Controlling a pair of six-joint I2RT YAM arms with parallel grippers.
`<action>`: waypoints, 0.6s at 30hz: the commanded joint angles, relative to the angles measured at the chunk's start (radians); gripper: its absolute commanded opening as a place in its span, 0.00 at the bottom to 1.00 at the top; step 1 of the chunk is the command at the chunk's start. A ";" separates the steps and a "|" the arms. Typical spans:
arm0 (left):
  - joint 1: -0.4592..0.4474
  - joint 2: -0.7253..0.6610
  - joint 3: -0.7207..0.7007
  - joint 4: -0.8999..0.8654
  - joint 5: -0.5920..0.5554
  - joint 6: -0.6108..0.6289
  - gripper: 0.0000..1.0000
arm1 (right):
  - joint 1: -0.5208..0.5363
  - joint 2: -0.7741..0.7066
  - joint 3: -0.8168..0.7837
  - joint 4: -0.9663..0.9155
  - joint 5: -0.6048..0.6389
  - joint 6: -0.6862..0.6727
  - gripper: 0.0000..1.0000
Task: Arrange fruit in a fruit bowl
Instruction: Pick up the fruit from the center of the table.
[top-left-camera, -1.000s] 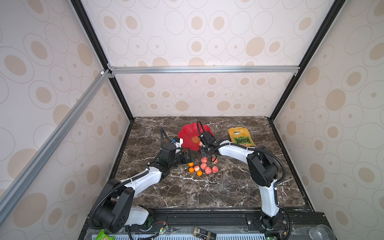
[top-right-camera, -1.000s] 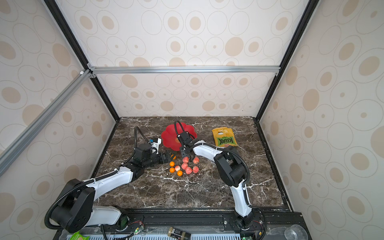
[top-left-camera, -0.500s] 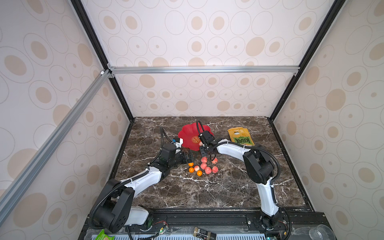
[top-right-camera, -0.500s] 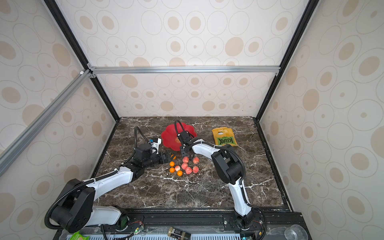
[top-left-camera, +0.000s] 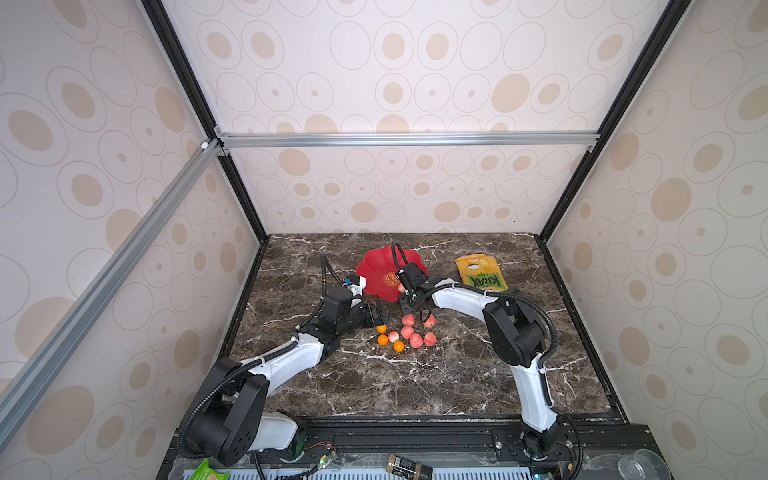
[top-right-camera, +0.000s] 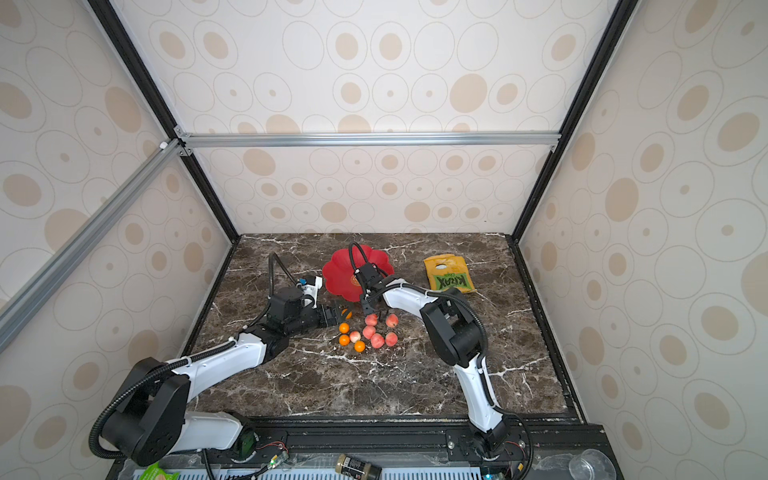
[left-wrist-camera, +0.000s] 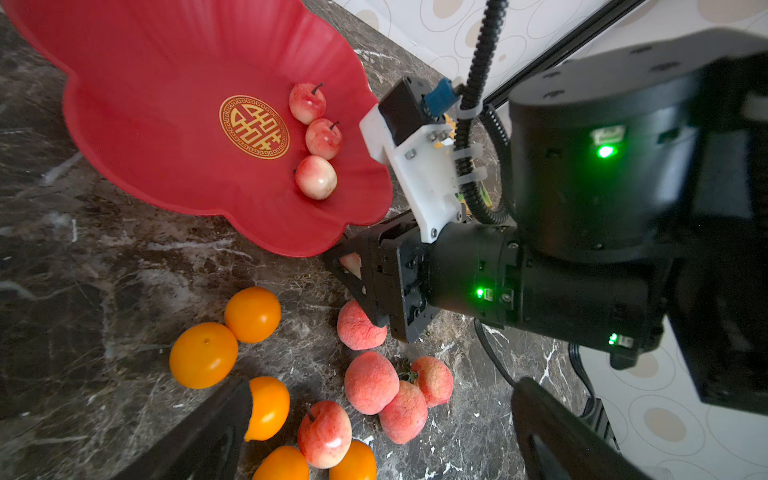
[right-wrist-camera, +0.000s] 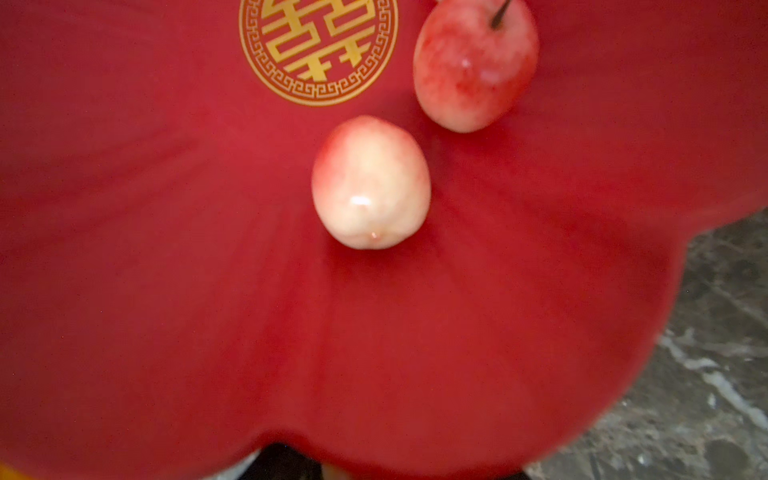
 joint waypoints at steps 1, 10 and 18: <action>-0.005 0.006 0.028 0.013 -0.005 0.006 0.98 | -0.004 0.014 0.021 -0.020 -0.001 0.006 0.45; -0.005 0.002 0.025 0.013 -0.006 0.006 0.98 | -0.004 0.010 0.021 -0.022 0.000 0.003 0.42; -0.006 0.000 0.024 0.011 -0.008 0.004 0.98 | -0.003 0.001 0.020 -0.025 0.005 0.003 0.40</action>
